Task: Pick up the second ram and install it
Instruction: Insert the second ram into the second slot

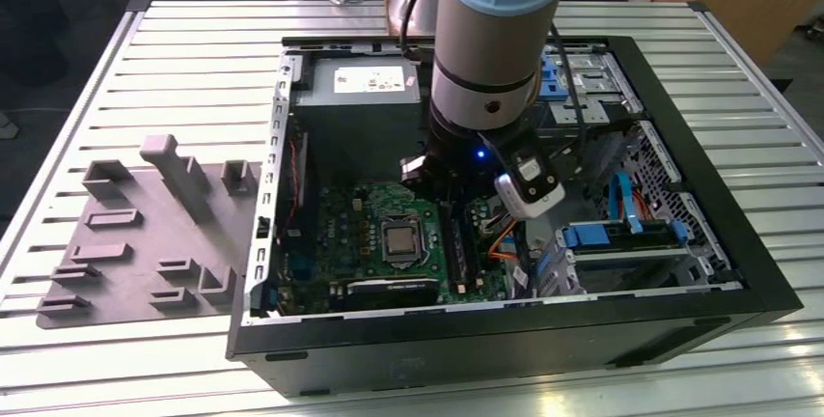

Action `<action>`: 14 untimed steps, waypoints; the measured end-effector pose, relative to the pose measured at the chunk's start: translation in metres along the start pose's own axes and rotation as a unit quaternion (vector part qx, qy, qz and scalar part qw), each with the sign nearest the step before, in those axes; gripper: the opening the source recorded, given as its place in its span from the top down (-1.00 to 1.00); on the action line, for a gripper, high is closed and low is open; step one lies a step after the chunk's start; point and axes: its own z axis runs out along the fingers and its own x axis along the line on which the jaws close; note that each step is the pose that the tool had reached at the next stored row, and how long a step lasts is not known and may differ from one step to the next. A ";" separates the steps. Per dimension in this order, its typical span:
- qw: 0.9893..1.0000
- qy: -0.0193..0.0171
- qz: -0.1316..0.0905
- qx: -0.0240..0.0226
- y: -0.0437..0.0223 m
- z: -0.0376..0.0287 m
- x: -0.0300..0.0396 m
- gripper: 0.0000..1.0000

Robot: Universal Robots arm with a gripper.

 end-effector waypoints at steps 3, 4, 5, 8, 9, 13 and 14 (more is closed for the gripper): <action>1.000 0.000 0.000 0.000 0.0009 0.0007 0.0000 0.76; 1.000 0.000 0.000 0.000 0.0012 0.0011 0.0000 0.76; 1.000 0.000 0.000 0.000 0.0014 0.0014 0.0000 0.76; 1.000 0.000 0.000 0.000 0.0016 0.0028 0.0001 0.76; 1.000 0.000 0.000 0.000 0.0015 0.0032 0.0001 0.76; 1.000 0.000 0.000 0.000 0.0015 0.0050 0.0001 0.76; 1.000 0.000 0.000 0.000 0.0015 0.0052 0.0002 0.76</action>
